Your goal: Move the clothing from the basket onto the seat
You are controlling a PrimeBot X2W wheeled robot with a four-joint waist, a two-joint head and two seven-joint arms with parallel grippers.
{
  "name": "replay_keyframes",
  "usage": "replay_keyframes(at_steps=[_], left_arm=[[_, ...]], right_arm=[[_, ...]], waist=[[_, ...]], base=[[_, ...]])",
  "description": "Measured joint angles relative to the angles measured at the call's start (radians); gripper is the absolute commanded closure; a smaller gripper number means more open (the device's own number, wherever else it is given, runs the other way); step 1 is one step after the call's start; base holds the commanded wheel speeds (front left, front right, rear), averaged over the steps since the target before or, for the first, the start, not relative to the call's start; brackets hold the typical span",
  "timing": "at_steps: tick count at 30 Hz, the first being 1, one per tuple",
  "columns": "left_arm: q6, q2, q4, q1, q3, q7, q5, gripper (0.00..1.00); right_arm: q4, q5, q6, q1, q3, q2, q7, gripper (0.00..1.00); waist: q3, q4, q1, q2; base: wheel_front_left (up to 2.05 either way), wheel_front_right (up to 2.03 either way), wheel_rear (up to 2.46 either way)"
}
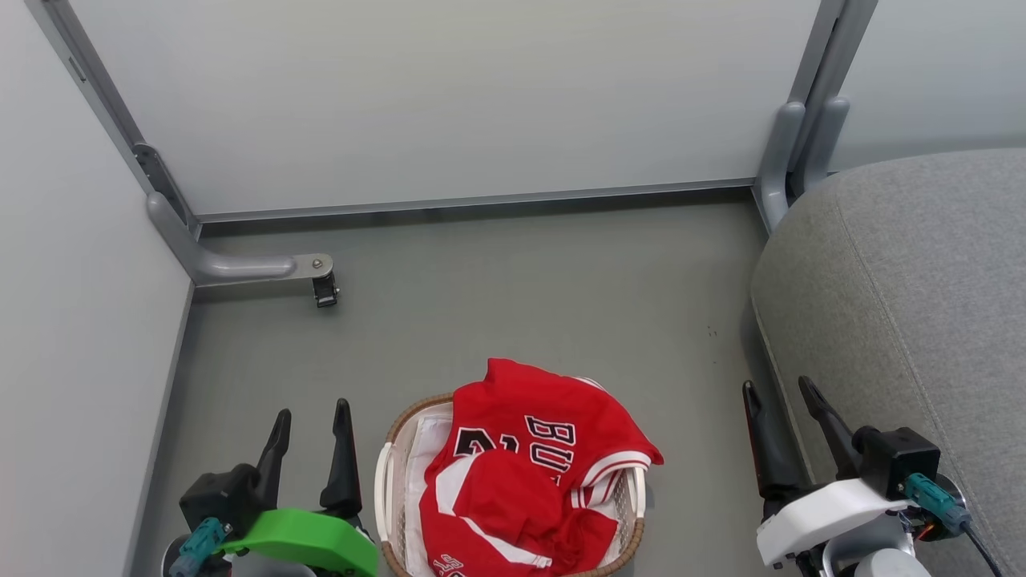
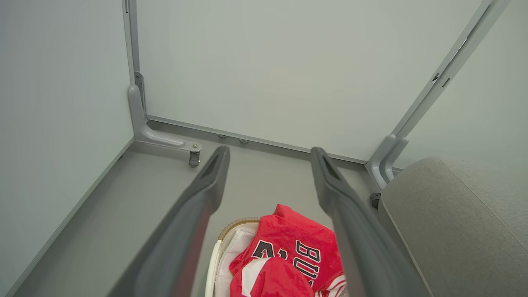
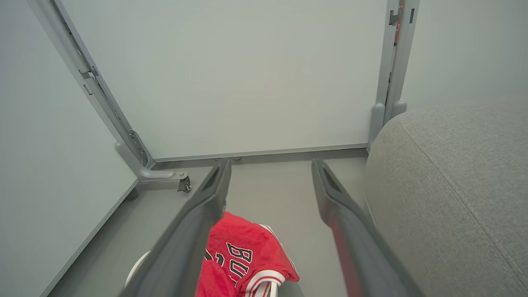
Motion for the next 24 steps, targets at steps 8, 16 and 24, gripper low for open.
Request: replay_keyframes(at_steps=[8,16,24], left_arm=[[0.007,0.001,0.015,0.0,-0.008,-0.016,0.049,0.0],[0.008,0.001,0.032,0.0,-0.016,-0.029,0.091,0.0],[0.009,0.001,0.048,0.0,-0.021,-0.037,0.11,0.0]], right_arm=[[-0.001,-0.061,0.0,0.001,0.0,0.0,-0.014,0.0],[-0.001,-0.117,0.0,0.002,0.002,-0.001,-0.029,0.0],[0.001,-0.138,0.0,0.002,0.003,-0.001,-0.035,0.0]], waist=[[0.0,0.004,0.0,0.0],[0.001,0.008,0.0,0.0],[0.002,0.008,0.0,0.0]], base=[[0.0,0.0,0.0],[0.0,0.0,0.0],[0.0,0.0,0.0]])
